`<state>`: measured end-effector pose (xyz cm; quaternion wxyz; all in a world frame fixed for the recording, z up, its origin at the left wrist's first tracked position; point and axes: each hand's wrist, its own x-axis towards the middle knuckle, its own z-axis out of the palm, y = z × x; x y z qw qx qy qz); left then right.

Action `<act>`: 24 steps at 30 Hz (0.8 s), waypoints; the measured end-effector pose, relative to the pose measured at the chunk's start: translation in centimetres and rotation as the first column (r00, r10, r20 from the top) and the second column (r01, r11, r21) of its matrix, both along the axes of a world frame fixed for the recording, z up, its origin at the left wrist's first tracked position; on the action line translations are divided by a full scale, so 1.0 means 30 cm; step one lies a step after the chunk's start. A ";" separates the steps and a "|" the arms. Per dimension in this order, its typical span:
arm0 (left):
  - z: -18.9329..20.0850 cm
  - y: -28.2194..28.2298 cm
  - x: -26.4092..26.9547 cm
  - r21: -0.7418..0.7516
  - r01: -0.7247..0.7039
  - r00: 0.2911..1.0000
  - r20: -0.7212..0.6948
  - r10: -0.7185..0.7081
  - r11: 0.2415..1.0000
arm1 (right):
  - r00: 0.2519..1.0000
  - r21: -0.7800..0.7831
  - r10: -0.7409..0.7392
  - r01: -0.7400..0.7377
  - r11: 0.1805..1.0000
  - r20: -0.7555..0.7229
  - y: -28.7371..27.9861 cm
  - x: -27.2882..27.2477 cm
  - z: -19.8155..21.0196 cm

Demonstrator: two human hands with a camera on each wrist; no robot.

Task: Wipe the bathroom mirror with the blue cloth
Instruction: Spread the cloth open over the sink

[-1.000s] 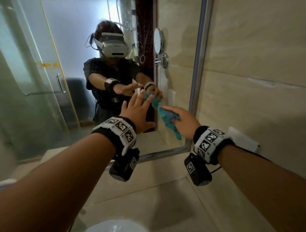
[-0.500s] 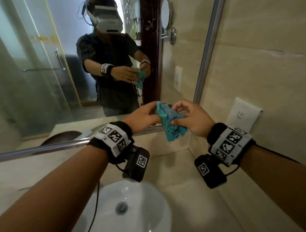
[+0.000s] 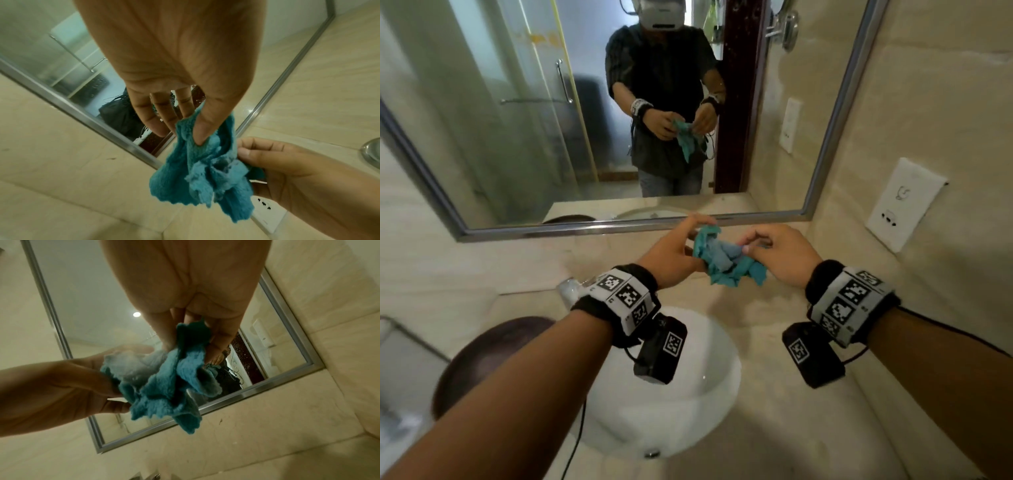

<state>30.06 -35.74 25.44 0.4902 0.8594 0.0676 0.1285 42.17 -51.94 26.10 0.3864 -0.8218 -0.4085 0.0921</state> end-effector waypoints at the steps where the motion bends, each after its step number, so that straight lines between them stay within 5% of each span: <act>1: -0.023 -0.015 -0.030 0.039 -0.010 1.000 -0.008 0.010 0.999 | 0.999 0.037 -0.009 0.011 0.999 -0.042 -0.014 -0.018 -0.017; 5: -0.101 -0.065 -0.169 0.160 -0.080 0.995 -0.042 0.088 0.984 | 0.939 0.130 0.060 -0.017 0.991 -0.339 -0.066 -0.081 -0.067; 12: -0.088 -0.126 -0.374 0.211 -0.283 0.952 -0.061 0.301 0.936 | 0.846 0.029 0.406 -0.423 0.906 -0.345 -0.033 -0.332 -0.143; 21: -0.063 0.021 -0.609 0.311 -0.248 0.942 -0.144 0.304 0.917 | 0.905 -0.052 0.415 -0.421 0.906 -0.098 0.084 -0.445 -0.053; 24: -0.058 0.080 -0.688 0.090 -0.241 0.960 -0.125 0.252 0.966 | 0.911 -0.027 0.386 -0.393 0.919 -0.145 0.136 -0.487 -0.056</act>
